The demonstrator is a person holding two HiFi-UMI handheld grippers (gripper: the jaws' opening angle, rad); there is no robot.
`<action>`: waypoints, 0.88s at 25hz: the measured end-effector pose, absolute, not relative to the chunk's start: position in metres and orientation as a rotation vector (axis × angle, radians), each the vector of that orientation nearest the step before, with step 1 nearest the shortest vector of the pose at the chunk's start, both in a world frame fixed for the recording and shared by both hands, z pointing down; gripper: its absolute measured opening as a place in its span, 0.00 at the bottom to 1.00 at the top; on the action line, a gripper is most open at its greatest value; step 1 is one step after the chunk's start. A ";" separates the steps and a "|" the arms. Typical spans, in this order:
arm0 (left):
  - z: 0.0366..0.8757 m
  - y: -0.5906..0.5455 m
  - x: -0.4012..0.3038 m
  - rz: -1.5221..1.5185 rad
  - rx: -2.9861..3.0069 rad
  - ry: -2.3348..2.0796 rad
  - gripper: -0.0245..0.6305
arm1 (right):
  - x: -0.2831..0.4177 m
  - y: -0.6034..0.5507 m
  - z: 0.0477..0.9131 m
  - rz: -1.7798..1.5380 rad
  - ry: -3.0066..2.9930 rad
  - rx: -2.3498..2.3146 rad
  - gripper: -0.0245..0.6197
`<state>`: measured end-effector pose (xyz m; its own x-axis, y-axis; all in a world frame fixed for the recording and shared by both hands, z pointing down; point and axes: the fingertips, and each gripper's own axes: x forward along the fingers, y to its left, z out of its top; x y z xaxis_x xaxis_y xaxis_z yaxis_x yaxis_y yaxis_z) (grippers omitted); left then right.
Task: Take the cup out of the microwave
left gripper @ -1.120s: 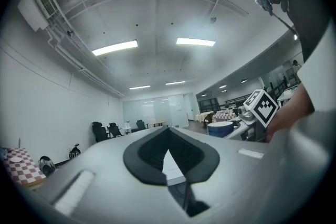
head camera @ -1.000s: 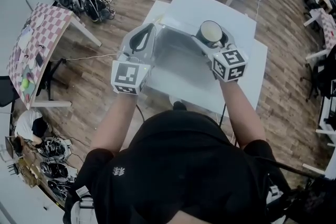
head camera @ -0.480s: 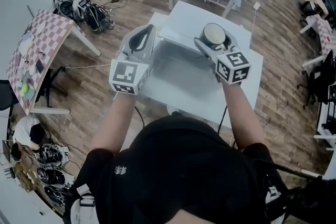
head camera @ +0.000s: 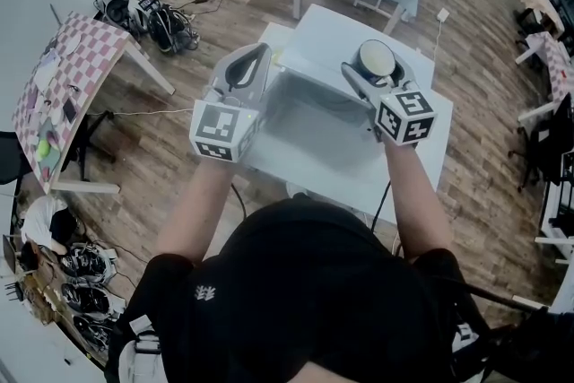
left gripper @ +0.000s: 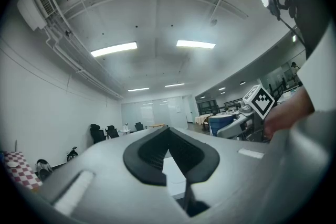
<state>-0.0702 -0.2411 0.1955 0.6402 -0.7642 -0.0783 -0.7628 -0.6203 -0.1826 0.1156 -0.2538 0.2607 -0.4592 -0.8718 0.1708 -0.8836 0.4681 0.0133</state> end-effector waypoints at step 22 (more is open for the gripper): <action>0.204 -0.247 -0.071 -0.006 -2.668 1.238 0.04 | 0.120 -0.259 0.267 0.094 -2.540 1.576 0.66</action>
